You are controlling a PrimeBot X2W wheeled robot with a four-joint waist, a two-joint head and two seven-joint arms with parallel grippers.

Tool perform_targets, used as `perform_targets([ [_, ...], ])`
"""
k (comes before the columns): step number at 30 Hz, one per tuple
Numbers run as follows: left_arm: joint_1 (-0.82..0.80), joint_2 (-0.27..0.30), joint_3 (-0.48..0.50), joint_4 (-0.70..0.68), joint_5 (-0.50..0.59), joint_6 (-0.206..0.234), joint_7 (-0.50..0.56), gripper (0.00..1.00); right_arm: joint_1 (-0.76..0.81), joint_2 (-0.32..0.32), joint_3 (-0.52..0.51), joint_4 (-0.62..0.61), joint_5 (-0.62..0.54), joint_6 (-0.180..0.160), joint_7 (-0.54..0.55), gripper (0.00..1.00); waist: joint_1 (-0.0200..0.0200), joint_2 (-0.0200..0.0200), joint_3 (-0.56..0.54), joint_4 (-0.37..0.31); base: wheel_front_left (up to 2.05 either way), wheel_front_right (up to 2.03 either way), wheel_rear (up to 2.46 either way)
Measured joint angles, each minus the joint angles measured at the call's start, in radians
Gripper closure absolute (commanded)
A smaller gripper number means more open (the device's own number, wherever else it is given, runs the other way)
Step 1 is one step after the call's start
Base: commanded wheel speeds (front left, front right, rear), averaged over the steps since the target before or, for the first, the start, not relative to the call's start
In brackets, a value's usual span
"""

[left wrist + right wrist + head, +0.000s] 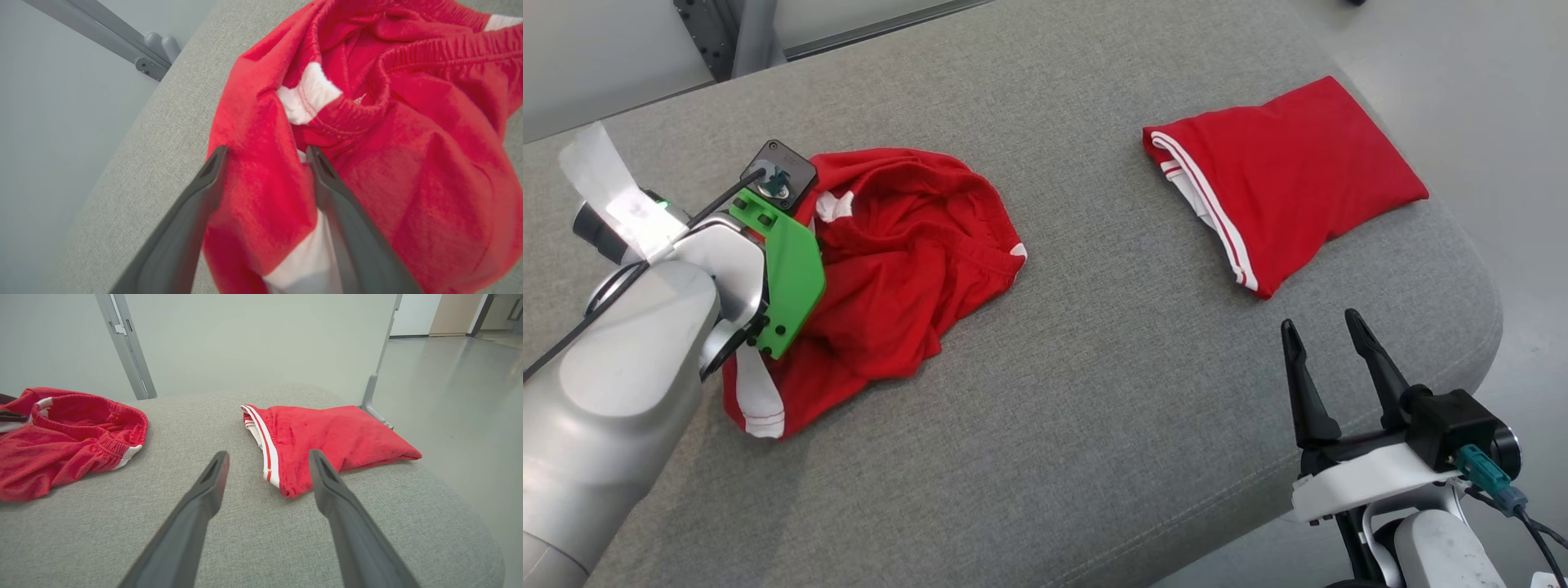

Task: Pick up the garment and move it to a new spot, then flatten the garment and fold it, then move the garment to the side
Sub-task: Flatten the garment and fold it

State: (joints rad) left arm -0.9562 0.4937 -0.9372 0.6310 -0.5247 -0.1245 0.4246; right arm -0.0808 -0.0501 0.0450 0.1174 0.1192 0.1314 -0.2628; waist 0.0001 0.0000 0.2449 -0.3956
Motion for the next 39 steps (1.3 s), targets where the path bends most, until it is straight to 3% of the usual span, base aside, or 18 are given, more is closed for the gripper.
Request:
perform_targets([
  [2, -0.002, 0.001, -0.003, 0.001, -0.011, -0.003, 0.012, 1.00, 0.000, 0.000, 0.000, 0.002, 0.001, 0.000, 0.000, 0.00, 0.0000, 0.0000, 0.000, -0.001, 0.00, 0.00, 0.00],
  [8, 0.009, 0.002, 0.014, -0.046, -0.163, -0.004, 0.075, 1.00, 0.000, 0.000, -0.005, 0.005, 0.001, 0.000, 0.000, 0.00, -0.0001, 0.0000, -0.006, 0.002, 0.00, 0.00, 0.00],
  [18, 0.046, 0.041, 0.061, -0.492, -0.677, -0.005, 0.279, 1.00, 0.010, 0.000, -0.014, 0.011, -0.016, 0.000, 0.000, 0.00, -0.0001, 0.0000, -0.029, 0.022, 0.00, 0.00, 0.00],
  [27, 0.118, 0.035, 0.098, -0.741, -0.997, -0.001, 0.388, 1.00, 0.010, 0.000, -0.007, 0.014, -0.027, 0.000, 0.000, 0.00, -0.0001, 0.0000, -0.048, 0.014, 0.00, 0.00, 0.00],
  [30, 0.136, 0.040, 0.092, -0.721, -0.997, 0.019, 0.387, 1.00, 0.013, 0.000, -0.003, 0.015, -0.028, 0.000, 0.000, 0.00, -0.0001, 0.0000, -0.042, 0.009, 0.00, 0.00, 0.00],
  [33, 0.135, 0.055, 0.072, -0.610, -0.878, 0.039, 0.337, 1.00, 0.011, 0.000, 0.007, 0.016, -0.027, 0.000, 0.000, 0.00, -0.0001, 0.0000, -0.031, 0.003, 0.00, 0.00, 0.00],
  [34, 0.130, 0.065, 0.034, -0.514, -0.775, 0.043, 0.313, 1.00, 0.003, 0.000, 0.019, 0.018, -0.024, 0.000, 0.000, 0.00, -0.0001, 0.0000, -0.023, -0.004, 0.00, 0.00, 0.00],
  [39, 0.121, 0.057, -0.009, -0.294, -0.648, 0.047, 0.239, 1.00, -0.009, 0.000, 0.038, 0.021, -0.021, 0.000, 0.000, 0.00, -0.0001, 0.0000, -0.006, -0.027, 0.00, 0.00, 0.00],
])
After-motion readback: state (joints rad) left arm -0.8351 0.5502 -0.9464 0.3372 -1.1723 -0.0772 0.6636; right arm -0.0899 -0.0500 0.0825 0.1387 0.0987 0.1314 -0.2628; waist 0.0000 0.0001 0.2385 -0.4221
